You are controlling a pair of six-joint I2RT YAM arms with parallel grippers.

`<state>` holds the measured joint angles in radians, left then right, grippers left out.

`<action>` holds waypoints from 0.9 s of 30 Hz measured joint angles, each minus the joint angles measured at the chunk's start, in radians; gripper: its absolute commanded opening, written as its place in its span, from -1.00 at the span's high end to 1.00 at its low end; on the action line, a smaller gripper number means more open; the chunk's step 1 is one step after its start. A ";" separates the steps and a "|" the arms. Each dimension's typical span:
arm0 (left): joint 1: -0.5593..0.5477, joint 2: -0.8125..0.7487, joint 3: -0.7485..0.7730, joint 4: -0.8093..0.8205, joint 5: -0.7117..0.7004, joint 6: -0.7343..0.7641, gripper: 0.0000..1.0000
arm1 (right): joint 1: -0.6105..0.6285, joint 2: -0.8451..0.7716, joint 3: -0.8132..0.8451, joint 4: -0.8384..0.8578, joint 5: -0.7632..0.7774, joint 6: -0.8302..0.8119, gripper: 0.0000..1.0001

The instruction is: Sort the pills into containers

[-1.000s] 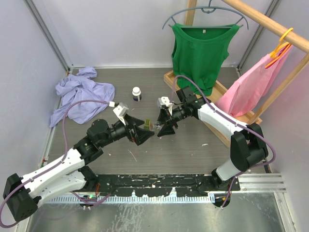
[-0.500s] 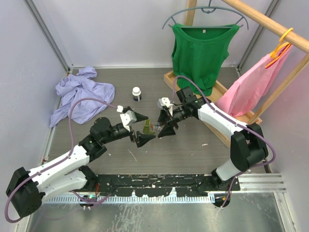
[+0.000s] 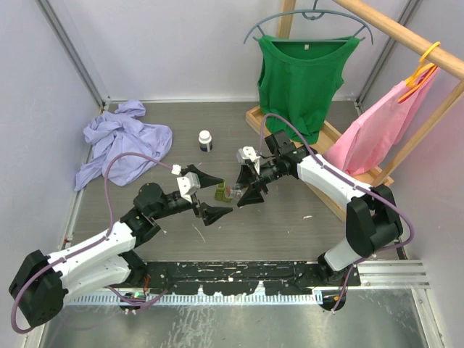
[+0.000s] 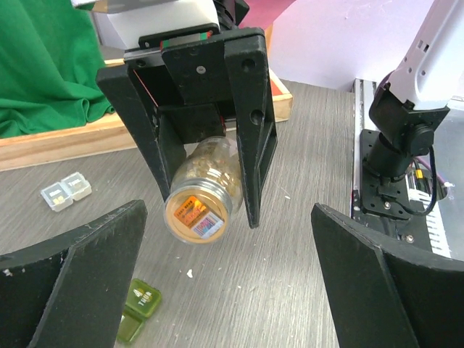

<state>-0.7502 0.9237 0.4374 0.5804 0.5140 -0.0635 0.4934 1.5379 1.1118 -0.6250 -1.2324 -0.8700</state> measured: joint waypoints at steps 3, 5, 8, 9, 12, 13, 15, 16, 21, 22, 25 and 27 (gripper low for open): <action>0.000 -0.018 -0.026 0.013 -0.003 -0.004 -0.98 | 0.000 0.000 0.000 -0.005 0.000 -0.009 0.98; 0.000 -0.029 -0.038 0.021 -0.006 -0.007 -0.97 | 0.000 0.000 0.000 -0.009 0.000 -0.016 0.98; 0.000 -0.043 -0.055 0.037 -0.013 -0.016 -0.98 | 0.000 0.000 0.001 -0.018 0.000 -0.023 0.98; 0.000 -0.047 -0.058 0.039 -0.014 -0.020 -0.98 | 0.000 0.000 0.001 -0.022 0.000 -0.026 0.98; 0.000 -0.051 -0.064 0.051 -0.017 -0.026 -1.00 | 0.000 0.000 0.001 -0.031 -0.001 -0.032 0.97; 0.000 -0.051 -0.064 0.053 -0.017 -0.026 -1.00 | 0.000 0.000 0.001 -0.032 -0.001 -0.034 0.98; 0.000 -0.051 -0.064 0.056 -0.017 -0.025 -0.99 | 0.000 0.000 0.001 -0.036 -0.002 -0.037 0.98; 0.000 -0.048 -0.064 0.056 -0.016 -0.021 -0.97 | 0.000 0.000 0.001 -0.036 -0.002 -0.038 0.98; 0.010 0.013 -0.042 0.057 0.005 0.001 -0.85 | 0.000 0.000 0.001 -0.040 -0.005 -0.043 0.98; 0.017 0.032 -0.033 0.059 0.013 0.001 -0.83 | 0.000 0.000 0.002 -0.041 -0.006 -0.044 0.98; 0.035 0.088 -0.011 0.074 0.039 -0.001 -0.77 | 0.000 0.000 0.002 -0.043 -0.008 -0.045 0.98; 0.042 0.116 0.002 0.082 0.053 -0.003 -0.68 | 0.000 0.000 0.002 -0.045 -0.008 -0.046 0.98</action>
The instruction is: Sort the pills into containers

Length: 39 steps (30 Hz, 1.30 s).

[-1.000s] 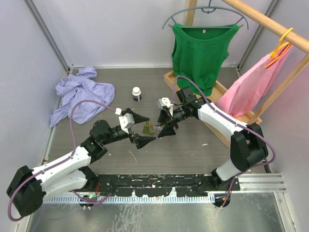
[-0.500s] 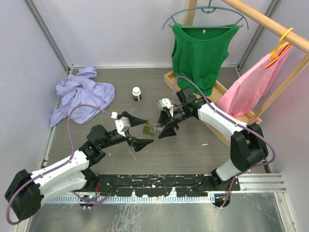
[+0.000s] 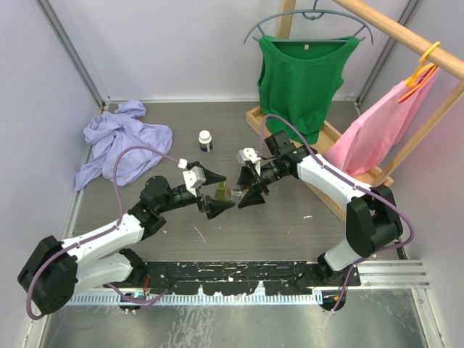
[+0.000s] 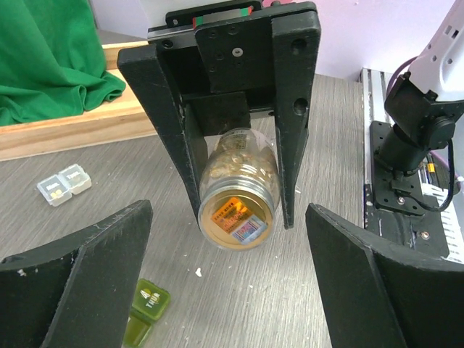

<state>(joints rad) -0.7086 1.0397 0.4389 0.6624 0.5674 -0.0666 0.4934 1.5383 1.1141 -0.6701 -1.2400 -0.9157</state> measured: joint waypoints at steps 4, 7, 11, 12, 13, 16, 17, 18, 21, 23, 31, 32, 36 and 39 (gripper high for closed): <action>0.009 0.040 0.021 0.016 0.024 -0.005 -0.55 | 0.000 0.000 0.001 -0.004 0.000 -0.003 0.98; 0.012 0.043 0.021 0.026 0.035 -0.008 -0.47 | 0.000 0.000 0.001 -0.005 0.000 -0.004 0.98; 0.017 0.043 0.021 0.040 0.041 -0.018 -0.30 | 0.000 0.000 0.001 -0.006 0.000 -0.006 0.98; 0.018 0.043 0.021 0.042 0.042 -0.020 -0.27 | 0.000 0.000 0.002 -0.008 0.000 -0.006 0.98; 0.018 0.043 0.021 0.044 0.042 -0.022 -0.27 | 0.000 0.000 0.003 -0.008 0.000 -0.006 0.98; 0.019 0.048 0.021 0.045 0.043 -0.023 -0.28 | 0.000 0.000 0.004 -0.008 0.000 -0.006 0.98; 0.020 0.050 0.021 0.045 0.043 -0.023 -0.28 | 0.000 0.000 0.004 -0.008 0.000 -0.006 0.98; 0.021 0.053 0.021 0.045 0.043 -0.023 -0.28 | 0.000 0.000 0.004 -0.008 0.000 -0.006 0.98; 0.024 0.059 0.021 0.045 0.044 -0.023 -0.28 | 0.000 0.000 0.004 -0.009 0.000 -0.007 0.98; 0.024 0.063 0.021 0.045 0.045 -0.023 -0.25 | 0.000 0.000 0.004 -0.009 0.000 -0.007 0.98; 0.029 0.084 0.021 0.054 0.071 -0.038 0.17 | 0.000 0.000 0.004 -0.008 0.001 -0.007 0.98; 0.029 0.085 0.021 0.056 0.077 -0.043 0.26 | -0.001 0.000 0.005 -0.008 0.000 -0.007 0.98; 0.030 0.089 0.021 0.061 0.083 -0.052 0.67 | -0.004 0.000 0.005 -0.009 -0.001 -0.010 0.98; 0.030 0.089 0.021 0.063 0.085 -0.055 0.92 | -0.004 0.000 0.005 -0.010 -0.002 -0.010 0.97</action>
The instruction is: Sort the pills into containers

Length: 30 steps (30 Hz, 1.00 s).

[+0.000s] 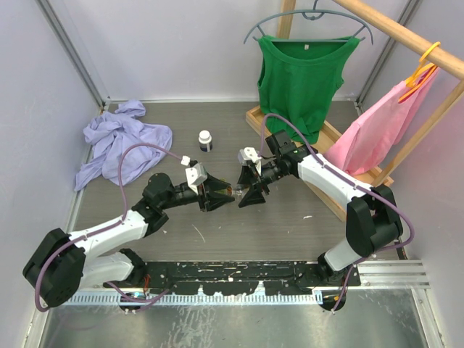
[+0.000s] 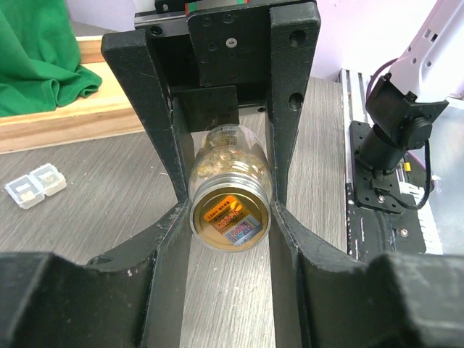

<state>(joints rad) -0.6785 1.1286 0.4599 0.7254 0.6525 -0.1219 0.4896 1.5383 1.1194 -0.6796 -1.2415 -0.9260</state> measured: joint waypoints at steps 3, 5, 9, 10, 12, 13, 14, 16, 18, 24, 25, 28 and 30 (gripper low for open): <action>0.000 0.000 0.000 0.002 0.000 -0.022 1.00 | 0.000 0.000 0.000 -0.001 -0.002 0.000 0.98; 0.000 0.001 0.004 0.001 0.000 -0.056 1.00 | 0.000 0.000 0.000 -0.002 -0.003 0.000 0.97; 0.002 0.001 0.026 -0.035 -0.025 -0.167 1.00 | -0.003 0.000 0.007 -0.002 -0.004 0.005 0.98; 0.002 0.000 0.036 -0.057 -0.040 -0.210 1.00 | -0.005 0.000 0.008 -0.001 -0.004 0.009 0.98; -0.004 -0.005 0.066 -0.130 -0.080 -0.297 1.00 | -0.010 0.000 0.010 0.003 -0.002 0.016 0.98; -0.011 -0.011 0.084 -0.177 -0.108 -0.342 1.00 | -0.011 0.000 0.011 0.005 -0.001 0.019 0.98; -0.024 -0.022 0.107 -0.244 -0.148 -0.388 1.00 | -0.012 0.000 0.011 0.007 -0.001 0.023 0.98; -0.050 -0.043 0.145 -0.357 -0.225 -0.449 1.00 | -0.013 0.000 0.011 0.010 -0.002 0.024 0.98; -0.077 -0.064 0.180 -0.459 -0.306 -0.519 1.00 | -0.013 0.000 0.011 0.012 -0.006 0.027 0.98; -0.120 -0.106 0.215 -0.621 -0.467 -0.730 1.00 | -0.005 0.003 0.011 0.024 -0.006 0.035 0.98; -0.124 -0.106 0.224 -0.640 -0.480 -0.753 1.00 | -0.005 0.005 0.011 0.027 -0.007 0.036 0.98; -0.132 -0.101 0.245 -0.681 -0.503 -0.795 0.79 | -0.005 0.006 0.011 0.029 -0.010 0.039 0.98; -0.132 -0.097 0.250 -0.689 -0.507 -0.811 0.61 | -0.006 0.006 0.011 0.028 -0.009 0.039 0.98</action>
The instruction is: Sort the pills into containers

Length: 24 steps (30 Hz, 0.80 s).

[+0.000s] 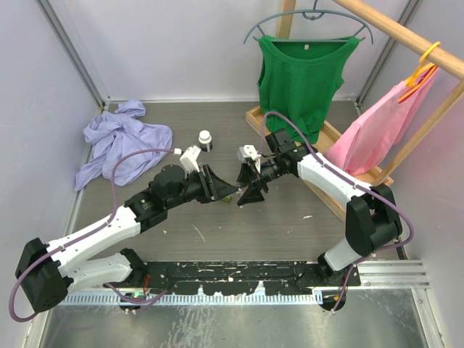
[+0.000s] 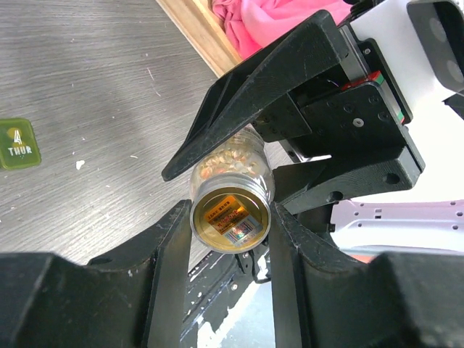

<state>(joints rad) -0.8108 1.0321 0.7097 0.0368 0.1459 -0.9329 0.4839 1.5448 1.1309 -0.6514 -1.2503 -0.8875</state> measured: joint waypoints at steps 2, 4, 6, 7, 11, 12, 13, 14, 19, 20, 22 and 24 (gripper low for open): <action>0.000 0.008 0.005 -0.005 0.000 -0.014 0.43 | -0.002 0.000 0.000 0.000 0.003 0.000 0.98; -0.001 0.014 0.008 -0.005 0.001 -0.024 0.18 | -0.002 0.000 0.000 0.000 0.004 0.000 0.98; -0.001 0.015 0.008 -0.005 0.002 -0.028 -0.01 | -0.002 0.000 0.000 0.000 0.005 0.000 0.98; -0.001 0.015 0.008 -0.005 0.002 -0.029 -0.10 | -0.002 0.000 0.000 0.000 0.005 0.000 0.98; -0.001 0.011 0.008 -0.006 0.005 -0.025 -0.38 | -0.002 0.000 0.000 0.000 0.011 0.000 0.98; -0.001 0.006 0.008 -0.006 0.005 -0.024 -0.44 | -0.002 0.000 0.000 -0.001 0.012 0.000 0.98; -0.001 0.001 0.008 -0.009 0.005 -0.021 -0.48 | -0.002 0.000 0.000 0.000 0.012 0.000 0.98; -0.001 -0.007 0.008 -0.013 0.004 -0.019 -0.51 | -0.002 0.000 0.000 -0.001 0.012 0.000 0.98; -0.001 -0.035 0.008 -0.046 -0.001 0.007 -0.57 | -0.002 0.000 0.000 0.000 0.012 0.000 0.98; -0.001 -0.042 0.008 -0.060 -0.003 0.016 -0.57 | -0.002 0.000 0.000 0.000 0.012 0.000 0.98; -0.001 -0.055 0.008 -0.089 -0.008 0.042 -0.59 | -0.002 0.000 0.000 0.000 0.012 0.000 0.98; -0.001 -0.079 0.008 -0.119 -0.012 0.093 -0.72 | -0.002 0.000 0.000 0.000 0.012 0.000 0.98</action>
<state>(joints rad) -0.8116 0.9535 0.7181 -0.0822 0.1341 -0.8398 0.4824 1.5452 1.1309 -0.6518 -1.2385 -0.8875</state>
